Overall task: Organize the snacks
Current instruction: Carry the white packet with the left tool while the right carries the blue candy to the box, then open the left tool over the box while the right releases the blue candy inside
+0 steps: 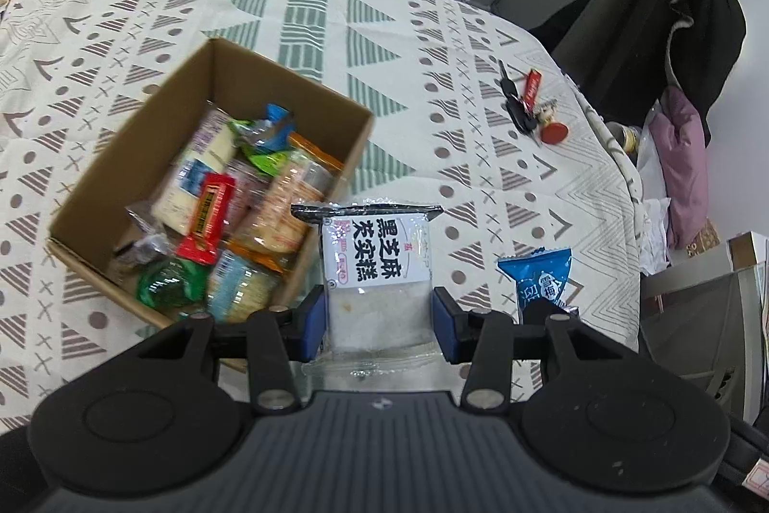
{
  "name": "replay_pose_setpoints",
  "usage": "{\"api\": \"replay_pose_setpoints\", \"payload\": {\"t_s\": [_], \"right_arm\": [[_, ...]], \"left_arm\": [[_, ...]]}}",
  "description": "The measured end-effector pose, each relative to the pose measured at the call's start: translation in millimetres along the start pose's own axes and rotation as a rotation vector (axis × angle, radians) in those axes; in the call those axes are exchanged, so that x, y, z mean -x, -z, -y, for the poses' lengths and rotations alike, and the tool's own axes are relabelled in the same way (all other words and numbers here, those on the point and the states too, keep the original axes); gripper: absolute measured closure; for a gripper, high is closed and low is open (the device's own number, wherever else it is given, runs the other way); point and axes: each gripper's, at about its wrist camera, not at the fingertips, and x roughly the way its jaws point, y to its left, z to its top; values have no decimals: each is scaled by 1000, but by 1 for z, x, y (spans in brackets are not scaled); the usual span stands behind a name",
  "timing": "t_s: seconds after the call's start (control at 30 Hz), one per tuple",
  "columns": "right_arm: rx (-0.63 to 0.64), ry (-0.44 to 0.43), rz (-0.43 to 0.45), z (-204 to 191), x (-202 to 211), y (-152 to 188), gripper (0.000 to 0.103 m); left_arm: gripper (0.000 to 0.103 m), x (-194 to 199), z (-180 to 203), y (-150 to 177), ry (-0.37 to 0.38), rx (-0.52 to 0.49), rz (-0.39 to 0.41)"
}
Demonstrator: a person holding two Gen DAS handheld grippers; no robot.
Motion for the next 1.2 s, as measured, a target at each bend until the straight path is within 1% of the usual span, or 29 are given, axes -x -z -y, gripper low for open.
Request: {"api": "replay_pose_setpoints", "payload": {"t_s": [0.3,0.7,0.87,0.93,1.1,1.2], "right_arm": [[27,-36,-12,-33,-16,0,81],[60,-71,-35,-70,-37,-3,81],[74,-90,-48,-85,-45,-3,81],[80,-97,-53,-92,-49,-2,81],[87,-107,-64,-104,-56,-1,81],[86,-110,-66,-112,-60,-1,81]], "left_arm": [[58,14,-43,-20,-37,43,20],[58,21,-91,-35,-85,106,39],[58,21,-106,-39,-83,134,39],[57,23,-111,-41,-74,145,54],[55,32,-120,-45,-83,161,72],[54,36,-125,-47,-87,164,68]]}}
